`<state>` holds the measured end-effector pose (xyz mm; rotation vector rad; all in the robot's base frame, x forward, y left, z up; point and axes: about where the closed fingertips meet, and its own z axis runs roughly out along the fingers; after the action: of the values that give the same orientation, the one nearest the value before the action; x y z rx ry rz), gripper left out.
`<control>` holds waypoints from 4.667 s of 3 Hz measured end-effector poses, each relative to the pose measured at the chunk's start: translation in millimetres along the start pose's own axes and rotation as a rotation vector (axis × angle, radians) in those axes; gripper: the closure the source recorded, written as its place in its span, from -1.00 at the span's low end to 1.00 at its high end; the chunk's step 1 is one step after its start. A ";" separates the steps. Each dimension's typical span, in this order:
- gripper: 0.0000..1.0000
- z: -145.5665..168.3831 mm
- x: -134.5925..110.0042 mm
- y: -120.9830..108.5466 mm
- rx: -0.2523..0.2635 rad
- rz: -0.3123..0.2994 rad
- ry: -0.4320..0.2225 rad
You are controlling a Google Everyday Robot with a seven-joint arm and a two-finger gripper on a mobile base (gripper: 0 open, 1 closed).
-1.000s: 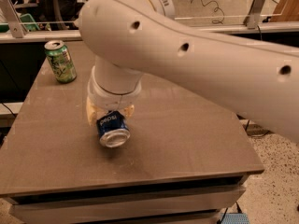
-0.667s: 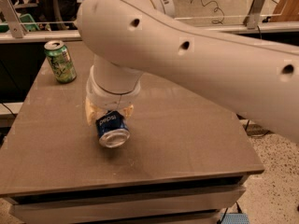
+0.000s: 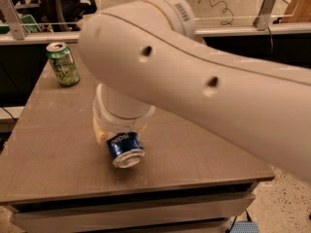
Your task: Place pepsi can upright
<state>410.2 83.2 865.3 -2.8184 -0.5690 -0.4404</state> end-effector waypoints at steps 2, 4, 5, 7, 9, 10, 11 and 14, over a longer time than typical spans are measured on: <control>1.00 -50.0 26.7 12.9 0.138 -0.042 0.328; 1.00 -33.5 79.7 26.9 0.363 0.028 0.513; 1.00 -33.5 79.4 26.7 0.362 0.027 0.512; 1.00 -59.4 102.3 23.9 0.511 -0.015 0.639; 1.00 -56.8 145.4 24.3 0.777 -0.374 0.728; 1.00 -50.2 143.2 26.4 0.805 -0.484 0.732; 1.00 -63.9 137.3 19.7 0.819 -0.605 0.762; 1.00 -51.7 87.7 47.3 0.869 -0.886 0.825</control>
Offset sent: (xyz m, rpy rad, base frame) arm 0.0421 0.0017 0.1030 0.3807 -0.6640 0.5023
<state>493.9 55.9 934.8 -1.2863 -1.3351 -1.0787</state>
